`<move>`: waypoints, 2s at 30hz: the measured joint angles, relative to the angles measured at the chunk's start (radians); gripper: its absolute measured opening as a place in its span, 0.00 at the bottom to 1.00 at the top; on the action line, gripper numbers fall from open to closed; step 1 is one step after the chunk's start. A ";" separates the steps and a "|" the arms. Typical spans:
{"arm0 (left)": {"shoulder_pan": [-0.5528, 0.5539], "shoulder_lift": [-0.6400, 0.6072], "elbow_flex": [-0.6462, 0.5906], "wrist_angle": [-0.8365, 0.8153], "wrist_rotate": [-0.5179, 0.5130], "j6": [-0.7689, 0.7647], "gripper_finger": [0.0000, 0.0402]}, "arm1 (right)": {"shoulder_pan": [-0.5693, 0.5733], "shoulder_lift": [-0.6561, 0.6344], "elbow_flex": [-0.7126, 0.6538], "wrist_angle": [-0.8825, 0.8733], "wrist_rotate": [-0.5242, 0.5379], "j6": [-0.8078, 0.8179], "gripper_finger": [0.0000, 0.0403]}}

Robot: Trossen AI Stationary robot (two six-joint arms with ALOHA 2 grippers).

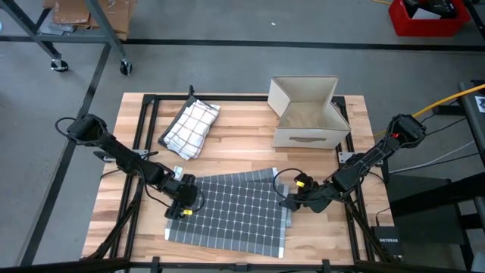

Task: Fold towel
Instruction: Fold the gray white kitchen towel

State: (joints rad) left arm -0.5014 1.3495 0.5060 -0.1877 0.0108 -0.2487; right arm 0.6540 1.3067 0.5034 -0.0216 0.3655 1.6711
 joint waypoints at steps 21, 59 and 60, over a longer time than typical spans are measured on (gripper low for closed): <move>0.006 0.000 0.000 -0.011 -0.074 0.121 0.09 | 0.000 0.000 0.000 0.052 0.016 0.011 0.91; 0.004 0.000 0.000 0.079 -0.074 0.061 0.09 | 0.000 0.000 0.000 0.008 0.034 0.010 0.91; 0.004 0.000 0.000 0.082 -0.076 0.031 0.09 | 0.000 0.000 0.000 0.021 0.033 0.010 0.91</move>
State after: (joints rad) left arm -0.4976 1.3495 0.5060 -0.1055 -0.0654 -0.2178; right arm 0.6539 1.3070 0.5034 -0.0011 0.3988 1.6810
